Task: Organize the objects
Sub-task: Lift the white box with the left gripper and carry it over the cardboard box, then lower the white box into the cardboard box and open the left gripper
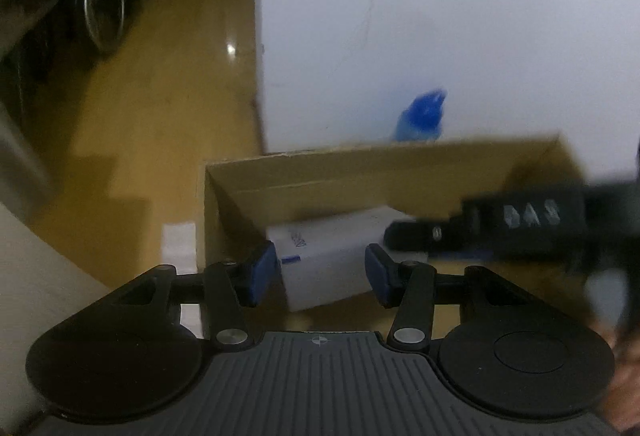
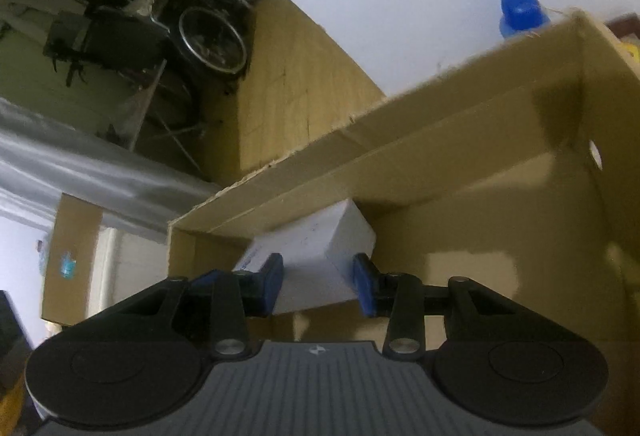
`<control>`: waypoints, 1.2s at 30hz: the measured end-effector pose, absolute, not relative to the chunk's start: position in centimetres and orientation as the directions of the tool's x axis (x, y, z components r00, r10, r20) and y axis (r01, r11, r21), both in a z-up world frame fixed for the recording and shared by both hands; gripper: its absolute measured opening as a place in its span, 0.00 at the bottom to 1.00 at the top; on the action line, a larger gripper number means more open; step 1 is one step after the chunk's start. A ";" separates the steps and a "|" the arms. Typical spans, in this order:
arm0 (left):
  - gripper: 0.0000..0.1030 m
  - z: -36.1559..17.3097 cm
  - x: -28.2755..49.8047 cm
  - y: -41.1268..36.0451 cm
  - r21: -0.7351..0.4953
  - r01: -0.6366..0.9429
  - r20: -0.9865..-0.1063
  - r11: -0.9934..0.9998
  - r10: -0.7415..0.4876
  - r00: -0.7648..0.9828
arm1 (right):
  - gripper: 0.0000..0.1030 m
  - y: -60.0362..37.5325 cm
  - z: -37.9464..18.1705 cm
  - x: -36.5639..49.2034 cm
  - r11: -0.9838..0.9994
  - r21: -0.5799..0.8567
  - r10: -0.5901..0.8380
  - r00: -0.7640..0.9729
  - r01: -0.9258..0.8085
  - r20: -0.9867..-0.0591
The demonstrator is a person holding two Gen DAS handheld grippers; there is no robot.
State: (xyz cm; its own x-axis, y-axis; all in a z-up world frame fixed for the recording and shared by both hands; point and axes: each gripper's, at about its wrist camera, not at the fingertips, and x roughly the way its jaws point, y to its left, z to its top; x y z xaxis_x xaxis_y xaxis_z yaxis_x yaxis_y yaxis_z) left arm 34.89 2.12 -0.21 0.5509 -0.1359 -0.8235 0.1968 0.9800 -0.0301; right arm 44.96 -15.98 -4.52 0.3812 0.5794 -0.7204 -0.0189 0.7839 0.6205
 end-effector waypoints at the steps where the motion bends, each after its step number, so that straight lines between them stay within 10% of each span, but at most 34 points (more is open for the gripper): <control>1: 0.47 -0.3 34.9 1.8 0.008 0.209 -0.824 0.978 -0.112 0.555 | 0.30 -15.7 -4.8 45.1 0.781 0.624 0.587 0.373 -0.025 -0.719; 22: 0.44 -0.5 33.1 -2.2 0.394 0.624 -0.824 0.675 -0.042 0.565 | 0.19 -16.7 -5.8 43.7 0.835 0.547 0.540 0.286 -0.060 -0.792; 27: 0.62 -1.1 36.1 -2.8 0.353 0.709 -0.873 0.610 -0.059 0.484 | 0.19 -16.4 -4.9 44.9 0.841 0.540 0.524 0.313 -0.042 -0.792; 36: 0.45 -1.3 34.8 -2.8 0.243 0.798 -0.933 0.551 -0.094 0.348 | 0.19 -16.9 -5.8 45.1 0.834 0.551 0.529 0.324 -0.026 -0.785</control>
